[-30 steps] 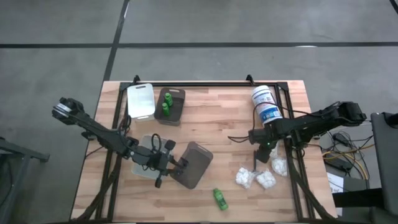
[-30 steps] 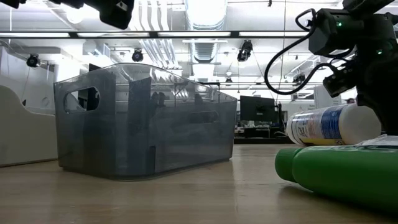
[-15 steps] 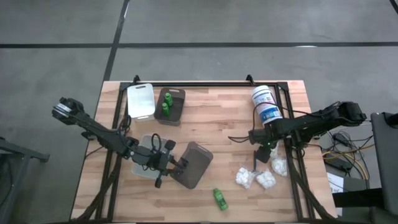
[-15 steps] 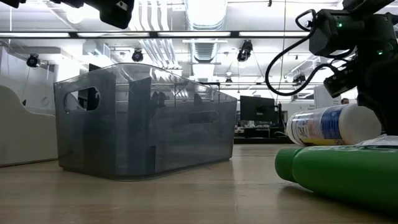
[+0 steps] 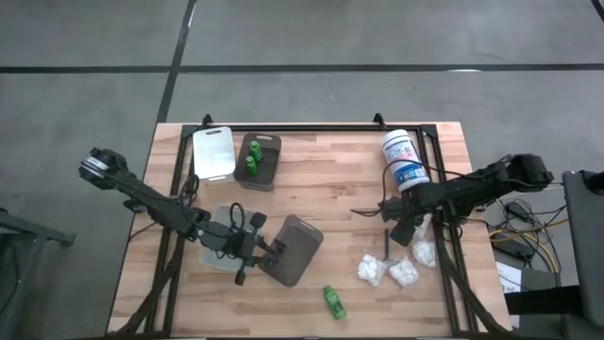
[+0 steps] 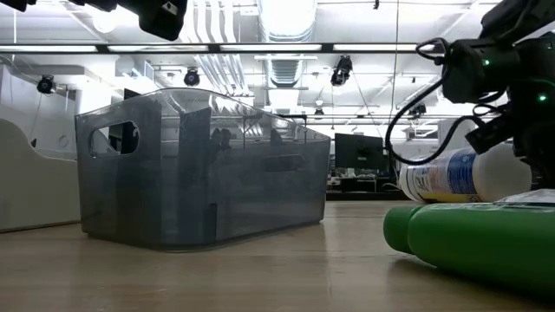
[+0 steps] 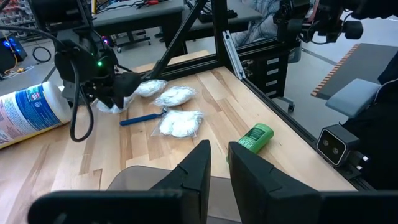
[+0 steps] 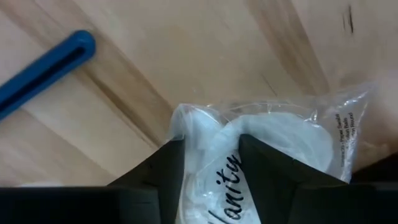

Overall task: Pick & Place Travel size toiletries
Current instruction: Put the cotton pack into the white bin

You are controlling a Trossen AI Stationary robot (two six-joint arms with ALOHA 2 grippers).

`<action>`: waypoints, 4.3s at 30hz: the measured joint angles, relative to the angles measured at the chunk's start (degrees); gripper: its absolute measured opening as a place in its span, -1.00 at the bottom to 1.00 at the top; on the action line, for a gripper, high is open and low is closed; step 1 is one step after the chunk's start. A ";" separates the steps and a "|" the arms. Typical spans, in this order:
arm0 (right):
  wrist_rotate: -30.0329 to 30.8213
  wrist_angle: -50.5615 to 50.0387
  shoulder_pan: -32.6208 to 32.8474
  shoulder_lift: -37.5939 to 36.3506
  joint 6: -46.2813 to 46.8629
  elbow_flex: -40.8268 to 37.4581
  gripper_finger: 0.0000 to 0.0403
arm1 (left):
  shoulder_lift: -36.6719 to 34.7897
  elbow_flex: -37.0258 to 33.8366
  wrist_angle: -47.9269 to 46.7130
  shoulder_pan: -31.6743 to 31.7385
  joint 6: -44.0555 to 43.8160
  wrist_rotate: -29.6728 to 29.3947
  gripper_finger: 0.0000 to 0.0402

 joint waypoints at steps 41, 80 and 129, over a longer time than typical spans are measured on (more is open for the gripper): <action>1.15 4.04 0.02 1.36 -14.59 9.51 -0.94 | -0.04 -0.15 -0.07 0.00 -0.02 0.01 -0.69; 1.23 62.58 0.02 1.34 -43.87 10.19 -0.94 | -0.04 -0.26 0.04 0.33 0.04 -3.44 -0.69; -7.96 87.14 4.31 16.37 -43.65 11.33 -0.94 | 13.84 3.65 14.79 5.92 4.18 -7.84 -0.69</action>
